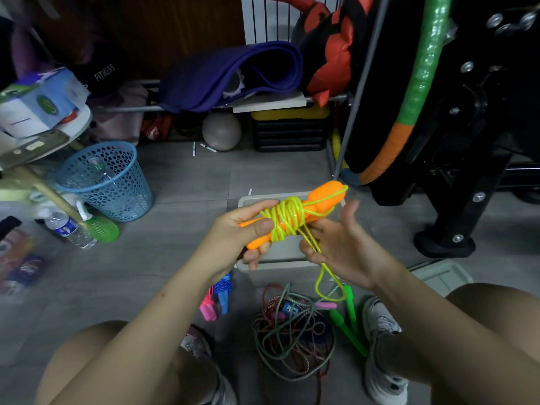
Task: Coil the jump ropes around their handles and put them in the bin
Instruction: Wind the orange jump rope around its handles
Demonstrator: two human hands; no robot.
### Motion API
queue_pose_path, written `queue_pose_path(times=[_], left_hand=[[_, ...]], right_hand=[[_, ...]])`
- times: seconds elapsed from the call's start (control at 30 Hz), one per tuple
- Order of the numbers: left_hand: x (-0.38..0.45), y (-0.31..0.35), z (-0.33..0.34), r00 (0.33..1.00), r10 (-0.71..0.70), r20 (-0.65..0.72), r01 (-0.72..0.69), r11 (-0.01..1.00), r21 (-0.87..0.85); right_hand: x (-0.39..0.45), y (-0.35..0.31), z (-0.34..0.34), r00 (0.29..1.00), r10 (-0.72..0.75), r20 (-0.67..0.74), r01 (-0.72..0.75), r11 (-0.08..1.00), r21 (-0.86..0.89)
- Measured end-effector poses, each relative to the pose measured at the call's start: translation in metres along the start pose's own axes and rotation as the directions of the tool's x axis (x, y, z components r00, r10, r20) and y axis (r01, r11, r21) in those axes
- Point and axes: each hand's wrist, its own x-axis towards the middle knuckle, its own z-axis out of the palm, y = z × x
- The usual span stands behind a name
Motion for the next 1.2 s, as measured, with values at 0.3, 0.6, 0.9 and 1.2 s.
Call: queue_pose_path(times=[0.3,0.6,0.9,1.2], left_hand=[[0.011,-0.014,0.02,0.978,0.037,-0.205,-0.009,0.991,0.133],[0.018,-0.023,0.023,0.968,0.075,-0.238,0.005,0.947,0.32],[0.022,-0.021,0.011,0.989,0.038,-0.146,0.059,0.792,0.608],[0.018,0.003,-0.006,0.9,-0.387,0.202,0.13,0.679,0.723]], right_hand=[[0.008,0.013,0.013,0.944,-0.122,-0.306,-0.034,0.887,-0.46],[0.008,0.01,0.019,0.882,-0.087,-0.463,-0.181,0.845,-0.504],[-0.001,-0.002,0.022,0.951,-0.149,-0.271,-0.279,-0.032,-0.96],[-0.013,-0.03,0.042,0.993,-0.057,-0.1,-0.114,-0.378,-0.919]])
